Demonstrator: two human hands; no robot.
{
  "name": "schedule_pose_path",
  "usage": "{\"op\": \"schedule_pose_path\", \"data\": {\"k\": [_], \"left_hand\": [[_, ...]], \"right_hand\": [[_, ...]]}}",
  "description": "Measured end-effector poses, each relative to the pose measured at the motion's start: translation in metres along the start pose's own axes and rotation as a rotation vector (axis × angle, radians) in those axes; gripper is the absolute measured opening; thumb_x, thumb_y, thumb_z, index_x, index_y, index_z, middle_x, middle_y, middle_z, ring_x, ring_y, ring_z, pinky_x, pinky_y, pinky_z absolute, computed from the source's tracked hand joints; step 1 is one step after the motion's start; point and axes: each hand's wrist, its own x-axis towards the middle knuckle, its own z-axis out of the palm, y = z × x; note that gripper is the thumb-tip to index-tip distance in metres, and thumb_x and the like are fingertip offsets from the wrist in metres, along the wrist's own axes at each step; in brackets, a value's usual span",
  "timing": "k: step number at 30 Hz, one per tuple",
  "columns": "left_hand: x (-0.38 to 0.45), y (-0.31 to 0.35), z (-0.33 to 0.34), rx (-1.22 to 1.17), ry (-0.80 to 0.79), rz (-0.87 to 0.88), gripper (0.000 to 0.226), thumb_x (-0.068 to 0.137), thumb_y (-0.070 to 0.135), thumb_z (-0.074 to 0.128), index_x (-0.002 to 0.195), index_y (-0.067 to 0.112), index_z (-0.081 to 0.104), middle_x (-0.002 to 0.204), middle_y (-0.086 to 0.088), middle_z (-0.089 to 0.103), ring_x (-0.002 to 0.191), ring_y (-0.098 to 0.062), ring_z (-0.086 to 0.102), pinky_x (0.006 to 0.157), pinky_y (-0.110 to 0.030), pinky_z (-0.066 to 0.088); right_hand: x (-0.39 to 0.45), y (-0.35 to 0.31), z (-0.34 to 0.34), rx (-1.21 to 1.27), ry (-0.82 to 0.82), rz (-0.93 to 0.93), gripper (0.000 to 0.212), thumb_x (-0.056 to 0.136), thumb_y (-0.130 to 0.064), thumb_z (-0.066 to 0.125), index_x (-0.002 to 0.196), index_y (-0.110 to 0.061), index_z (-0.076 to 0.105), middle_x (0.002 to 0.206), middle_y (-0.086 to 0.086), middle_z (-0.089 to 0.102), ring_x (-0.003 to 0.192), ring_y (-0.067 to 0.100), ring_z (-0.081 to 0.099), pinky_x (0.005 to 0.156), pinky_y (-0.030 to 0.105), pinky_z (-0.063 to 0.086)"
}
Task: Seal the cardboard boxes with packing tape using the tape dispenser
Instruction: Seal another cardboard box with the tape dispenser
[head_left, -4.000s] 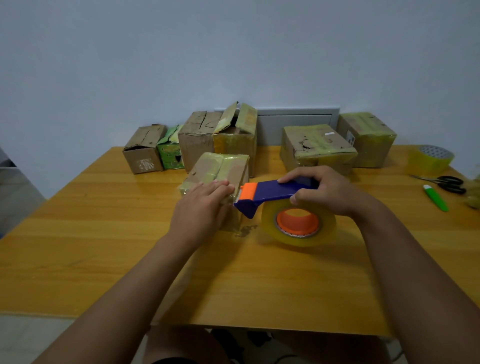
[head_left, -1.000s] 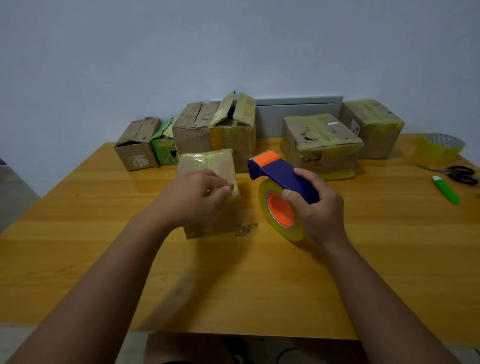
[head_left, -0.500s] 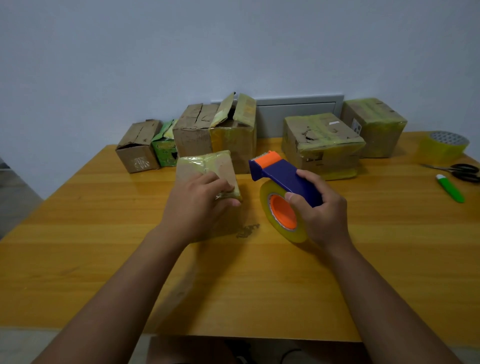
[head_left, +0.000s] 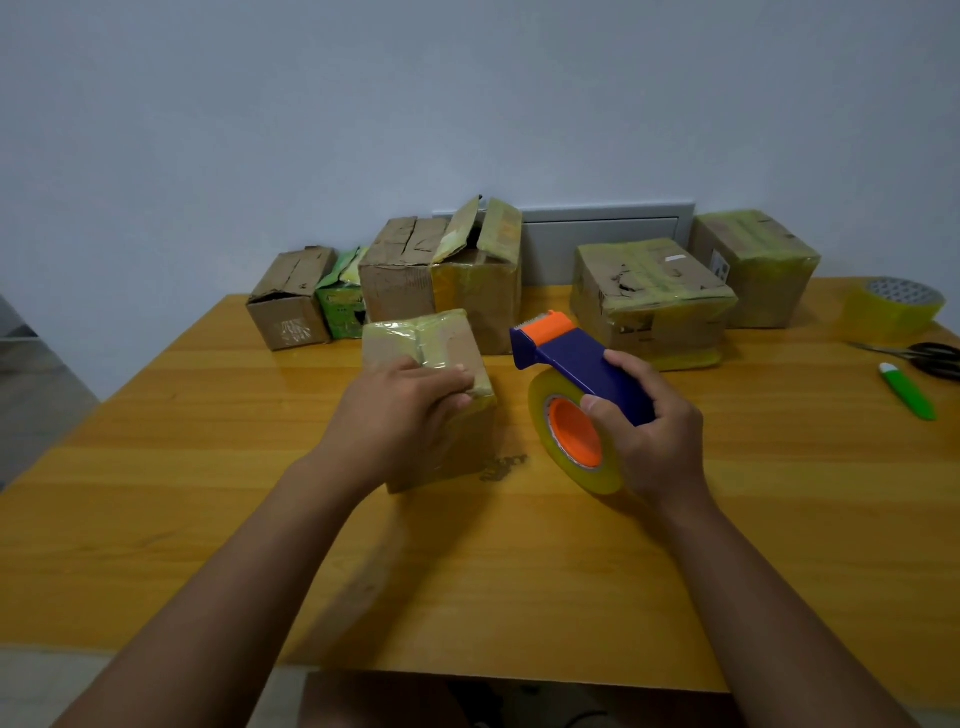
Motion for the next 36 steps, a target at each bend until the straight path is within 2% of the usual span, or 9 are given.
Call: {"op": "schedule_pose_path", "data": {"k": [3, 7, 13, 17, 21, 24, 27, 31, 36], "left_hand": [[-0.007, -0.015, -0.002, -0.099, -0.100, -0.054, 0.043, 0.096, 0.045, 0.043, 0.138, 0.043, 0.047, 0.129, 0.013, 0.054, 0.119, -0.013, 0.041, 0.086, -0.036, 0.025], [-0.009, -0.008, -0.002, -0.142, -0.022, -0.088, 0.043, 0.096, 0.025, 0.057, 0.138, 0.035, 0.051, 0.116, 0.000, 0.062, 0.109, -0.019, 0.048, 0.085, -0.034, 0.031], [-0.007, 0.012, 0.016, -0.085, 0.208, -0.168, 0.024, 0.089, 0.038, 0.064, 0.105, 0.020, 0.068, 0.106, 0.002, 0.069, 0.097, -0.021, 0.060, 0.075, -0.031, 0.041], [-0.013, 0.000, 0.016, -0.085, 0.163, -0.112, 0.040, 0.092, 0.053, 0.042, 0.117, 0.034, 0.067, 0.124, 0.015, 0.062, 0.119, -0.014, 0.047, 0.093, -0.040, 0.031], [-0.020, -0.012, 0.015, -0.123, 0.168, -0.052, 0.040, 0.094, 0.046, 0.040, 0.123, 0.034, 0.065, 0.121, 0.013, 0.066, 0.103, -0.014, 0.052, 0.080, -0.035, 0.030], [-0.020, 0.003, 0.023, -0.106, 0.233, -0.155, 0.039, 0.094, 0.044, 0.041, 0.116, 0.024, 0.067, 0.112, 0.006, 0.071, 0.097, -0.018, 0.058, 0.080, -0.033, 0.030], [-0.022, 0.014, 0.028, -0.120, 0.234, -0.230, 0.036, 0.093, 0.045, 0.043, 0.109, 0.023, 0.066, 0.115, 0.006, 0.070, 0.098, -0.018, 0.059, 0.083, -0.034, 0.033], [-0.026, 0.001, 0.019, -0.135, 0.177, -0.106, 0.041, 0.093, 0.046, 0.043, 0.118, 0.022, 0.066, 0.128, 0.007, 0.063, 0.107, -0.017, 0.057, 0.085, -0.035, 0.034], [-0.025, 0.006, 0.025, 0.020, 0.230, -0.110, 0.036, 0.095, 0.038, 0.046, 0.116, 0.020, 0.069, 0.121, 0.002, 0.068, 0.105, -0.021, 0.063, 0.079, -0.032, 0.034]], "right_hand": [[-0.001, 0.000, -0.001, -0.006, -0.008, -0.006, 0.063, 0.073, -0.059, 0.060, 0.128, -0.028, 0.057, 0.117, -0.011, 0.056, 0.102, 0.008, 0.059, 0.073, 0.027, 0.056], [0.000, -0.001, 0.000, -0.008, -0.007, -0.002, 0.061, 0.073, -0.058, 0.060, 0.127, -0.030, 0.056, 0.118, -0.009, 0.057, 0.102, 0.010, 0.059, 0.074, 0.033, 0.057], [-0.002, 0.000, -0.002, -0.002, 0.001, 0.007, 0.064, 0.072, -0.059, 0.060, 0.128, -0.027, 0.058, 0.120, -0.007, 0.057, 0.103, 0.011, 0.058, 0.074, 0.033, 0.057], [-0.001, 0.000, -0.001, -0.006, -0.004, -0.003, 0.065, 0.072, -0.059, 0.060, 0.129, -0.026, 0.058, 0.121, -0.004, 0.058, 0.103, 0.010, 0.059, 0.074, 0.031, 0.056], [-0.001, 0.000, -0.001, -0.009, 0.002, -0.012, 0.062, 0.073, -0.057, 0.060, 0.128, -0.028, 0.057, 0.119, -0.007, 0.058, 0.102, 0.007, 0.059, 0.073, 0.030, 0.056], [-0.001, 0.001, 0.000, -0.021, 0.008, -0.017, 0.062, 0.074, -0.056, 0.061, 0.128, -0.026, 0.058, 0.119, -0.006, 0.058, 0.101, 0.011, 0.059, 0.073, 0.034, 0.057], [-0.001, 0.001, -0.001, -0.023, 0.012, -0.015, 0.061, 0.074, -0.057, 0.061, 0.127, -0.028, 0.057, 0.120, -0.006, 0.057, 0.102, 0.014, 0.059, 0.075, 0.038, 0.057], [-0.003, 0.001, -0.001, -0.016, 0.006, -0.009, 0.062, 0.074, -0.057, 0.061, 0.128, -0.026, 0.057, 0.121, -0.005, 0.058, 0.104, 0.015, 0.059, 0.076, 0.041, 0.058], [-0.002, 0.000, -0.001, -0.024, 0.014, -0.011, 0.063, 0.074, -0.057, 0.061, 0.128, -0.024, 0.059, 0.121, -0.002, 0.060, 0.103, 0.016, 0.060, 0.076, 0.039, 0.057]]}}
